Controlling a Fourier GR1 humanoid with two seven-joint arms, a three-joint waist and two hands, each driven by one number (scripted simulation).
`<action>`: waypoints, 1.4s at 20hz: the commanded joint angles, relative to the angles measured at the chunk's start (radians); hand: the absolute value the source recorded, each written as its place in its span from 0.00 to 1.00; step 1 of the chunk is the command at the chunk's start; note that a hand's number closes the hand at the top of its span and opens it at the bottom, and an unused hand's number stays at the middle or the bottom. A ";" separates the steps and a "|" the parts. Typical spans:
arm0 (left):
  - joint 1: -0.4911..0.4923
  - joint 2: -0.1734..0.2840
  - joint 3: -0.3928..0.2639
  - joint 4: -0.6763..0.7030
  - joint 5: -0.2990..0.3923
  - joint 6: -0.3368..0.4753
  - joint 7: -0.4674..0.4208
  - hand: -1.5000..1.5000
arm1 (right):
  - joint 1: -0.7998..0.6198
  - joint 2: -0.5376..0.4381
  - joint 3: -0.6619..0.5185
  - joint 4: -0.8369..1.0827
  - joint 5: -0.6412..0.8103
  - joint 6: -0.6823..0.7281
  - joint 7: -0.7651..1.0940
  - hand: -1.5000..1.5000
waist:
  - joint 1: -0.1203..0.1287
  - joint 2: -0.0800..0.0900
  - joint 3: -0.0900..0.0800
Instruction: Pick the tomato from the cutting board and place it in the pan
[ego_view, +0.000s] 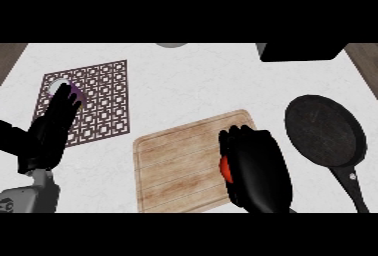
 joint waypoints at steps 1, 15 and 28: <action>0.015 -0.001 -0.002 -0.024 0.013 -0.018 -0.004 0.50 | 0.011 -0.008 0.060 -0.299 0.081 0.164 0.115 1.00 | 0.013 0.002 0.000; -0.027 0.008 0.018 -0.015 0.016 -0.045 0.010 0.50 | 0.013 -0.088 -0.469 -0.380 -0.135 0.132 -0.045 1.00 | 0.038 0.017 0.002; -0.047 -0.058 -0.030 0.020 -0.041 -0.001 -0.010 0.50 | -0.007 -0.305 -0.976 0.167 -0.452 -0.190 -0.505 1.00 | 0.041 0.019 0.002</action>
